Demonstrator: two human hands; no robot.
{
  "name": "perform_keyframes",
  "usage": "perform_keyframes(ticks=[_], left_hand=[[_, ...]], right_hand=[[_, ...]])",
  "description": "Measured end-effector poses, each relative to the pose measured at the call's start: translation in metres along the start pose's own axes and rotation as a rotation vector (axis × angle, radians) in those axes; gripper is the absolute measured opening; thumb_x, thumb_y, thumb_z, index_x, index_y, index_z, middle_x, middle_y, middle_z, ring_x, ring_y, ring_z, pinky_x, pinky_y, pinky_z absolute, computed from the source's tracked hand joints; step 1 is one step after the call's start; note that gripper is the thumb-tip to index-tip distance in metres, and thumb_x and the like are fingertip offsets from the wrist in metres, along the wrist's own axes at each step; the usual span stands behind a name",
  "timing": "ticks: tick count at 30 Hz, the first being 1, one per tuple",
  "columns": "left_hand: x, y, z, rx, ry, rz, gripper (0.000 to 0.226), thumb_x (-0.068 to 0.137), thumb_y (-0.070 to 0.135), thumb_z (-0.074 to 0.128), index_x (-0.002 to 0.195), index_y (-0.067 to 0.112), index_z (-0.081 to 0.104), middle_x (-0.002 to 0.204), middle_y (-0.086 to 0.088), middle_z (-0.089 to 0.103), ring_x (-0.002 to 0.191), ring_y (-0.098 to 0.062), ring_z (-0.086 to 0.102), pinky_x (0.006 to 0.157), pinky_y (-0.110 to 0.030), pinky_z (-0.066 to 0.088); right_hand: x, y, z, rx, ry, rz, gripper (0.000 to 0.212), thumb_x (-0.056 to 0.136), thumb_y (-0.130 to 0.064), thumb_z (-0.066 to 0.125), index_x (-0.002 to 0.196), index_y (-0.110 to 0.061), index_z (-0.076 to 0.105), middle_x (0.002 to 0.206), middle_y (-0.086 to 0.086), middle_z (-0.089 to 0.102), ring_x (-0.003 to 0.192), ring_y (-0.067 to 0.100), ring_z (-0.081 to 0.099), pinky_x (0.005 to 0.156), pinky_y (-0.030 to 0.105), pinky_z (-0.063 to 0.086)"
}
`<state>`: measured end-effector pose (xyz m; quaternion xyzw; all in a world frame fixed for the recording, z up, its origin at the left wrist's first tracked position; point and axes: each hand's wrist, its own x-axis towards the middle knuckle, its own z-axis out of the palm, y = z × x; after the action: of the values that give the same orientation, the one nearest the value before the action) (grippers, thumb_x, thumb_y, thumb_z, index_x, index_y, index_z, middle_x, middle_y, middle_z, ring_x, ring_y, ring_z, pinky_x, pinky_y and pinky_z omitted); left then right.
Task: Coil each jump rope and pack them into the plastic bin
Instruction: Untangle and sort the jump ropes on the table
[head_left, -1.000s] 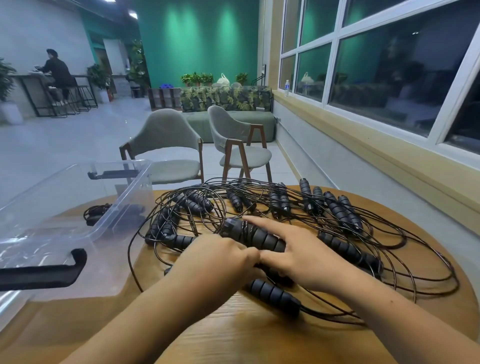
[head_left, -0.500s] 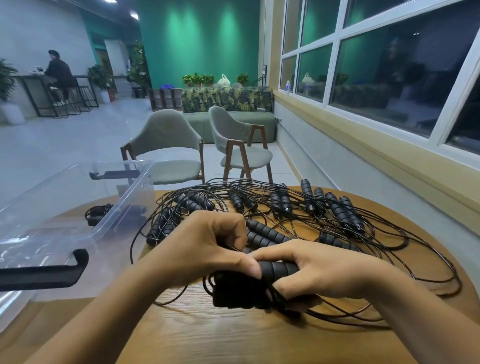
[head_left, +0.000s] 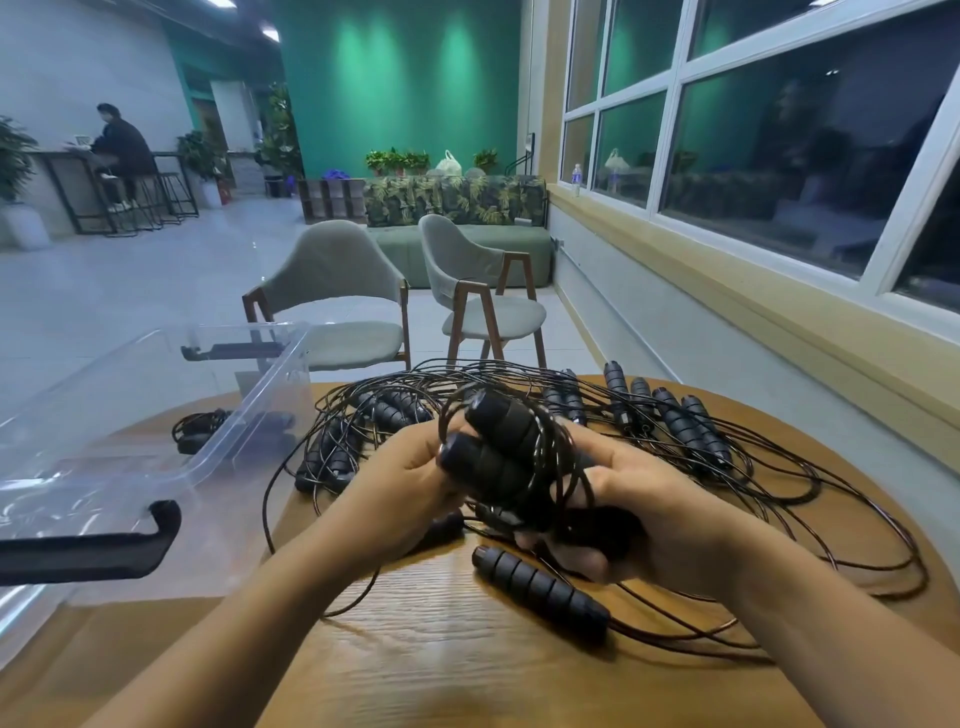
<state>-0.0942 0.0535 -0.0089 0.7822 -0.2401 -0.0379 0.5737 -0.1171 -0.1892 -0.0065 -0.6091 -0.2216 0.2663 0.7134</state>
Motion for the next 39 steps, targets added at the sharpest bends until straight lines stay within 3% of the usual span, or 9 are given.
perform_keyframes(ticks=[4,8,11,17,22,25,31,35,39], left_hand=[[0.000,-0.007,0.009,0.061,0.050,-0.027,0.038,0.110,0.032,0.045,0.077,0.017,0.055,0.059,0.003,0.046,0.053,-0.013,0.039,0.051,-0.028,0.033],[0.000,-0.008,0.016,0.309,0.054,0.091,0.038,0.111,0.038,0.041,0.076,0.042,0.057,0.059,0.001,0.060,0.053,-0.011,0.056,0.057,-0.031,0.046],[-0.002,-0.011,0.020,0.492,0.029,0.100,0.031,0.110,0.042,0.040,0.088,0.033,0.060,0.064,0.000,0.066,0.060,-0.008,0.063,0.068,-0.038,0.054],[-0.010,-0.007,0.028,0.673,0.001,0.119,0.031,0.107,0.050,0.038,0.091,0.028,0.054,0.072,0.005,0.061,0.066,-0.011,0.058,0.066,-0.043,0.050],[-0.012,0.001,0.026,0.744,-0.002,0.183,0.027,0.107,0.045,0.046,0.095,0.025,0.060,0.076,0.007,0.062,0.069,-0.011,0.058,0.066,-0.042,0.049],[-0.012,0.001,0.023,0.764,0.006,0.196,0.028,0.106,0.047,0.048,0.095,0.026,0.063,0.076,0.009,0.064,0.070,-0.010,0.059,0.067,-0.042,0.050],[-0.012,0.003,0.011,0.808,-0.020,0.236,0.031,0.096,0.058,0.055,0.096,0.032,0.071,0.080,0.016,0.067,0.075,-0.004,0.061,0.067,-0.035,0.053],[-0.013,0.009,0.009,0.797,-0.111,0.249,0.030,0.088,0.060,0.067,0.090,0.032,0.073,0.080,0.015,0.066,0.077,-0.004,0.060,0.066,-0.032,0.052],[-0.014,0.011,0.006,0.733,-0.134,0.280,0.034,0.078,0.064,0.077,0.083,0.031,0.071,0.074,0.016,0.064,0.075,-0.006,0.061,0.061,-0.027,0.050]], right_hand=[[0.003,0.004,0.000,0.079,0.085,-0.078,0.043,0.097,-0.017,0.063,0.140,-0.022,0.058,0.101,0.023,0.070,0.057,0.020,0.054,0.042,0.026,0.030],[0.005,0.004,0.002,0.095,0.208,-0.139,0.040,0.097,-0.020,0.063,0.137,-0.021,0.060,0.104,0.026,0.069,0.059,0.022,0.049,0.043,0.027,0.025],[0.006,0.002,-0.002,0.079,0.355,-0.182,0.036,0.099,-0.018,0.066,0.134,-0.017,0.059,0.104,0.026,0.072,0.060,0.024,0.049,0.042,0.026,0.027],[0.004,-0.005,-0.012,-0.207,0.604,-0.187,0.024,0.105,-0.010,0.062,0.125,-0.023,0.061,0.104,0.027,0.076,0.062,0.031,0.056,0.044,0.031,0.036],[0.001,-0.001,-0.017,-0.655,0.689,-0.139,0.036,0.096,-0.020,0.071,0.120,-0.045,0.063,0.088,0.005,0.076,0.065,0.021,0.068,0.053,0.030,0.048],[0.001,0.000,-0.015,-0.814,0.649,-0.088,0.037,0.092,-0.022,0.074,0.120,-0.045,0.063,0.077,-0.003,0.072,0.060,0.010,0.064,0.054,0.024,0.050],[0.000,-0.003,-0.014,-0.968,0.415,0.140,0.039,0.086,-0.031,0.074,0.118,-0.051,0.063,0.072,-0.001,0.068,0.058,0.008,0.060,0.058,0.035,0.047],[-0.004,-0.009,-0.010,-0.959,0.226,0.269,0.036,0.086,-0.027,0.075,0.112,-0.050,0.067,0.092,0.001,0.073,0.064,0.004,0.063,0.057,0.023,0.049],[-0.009,-0.019,-0.008,-0.854,0.095,0.360,0.038,0.088,-0.018,0.074,0.110,-0.049,0.069,0.105,0.017,0.075,0.069,0.019,0.068,0.061,0.038,0.051]])
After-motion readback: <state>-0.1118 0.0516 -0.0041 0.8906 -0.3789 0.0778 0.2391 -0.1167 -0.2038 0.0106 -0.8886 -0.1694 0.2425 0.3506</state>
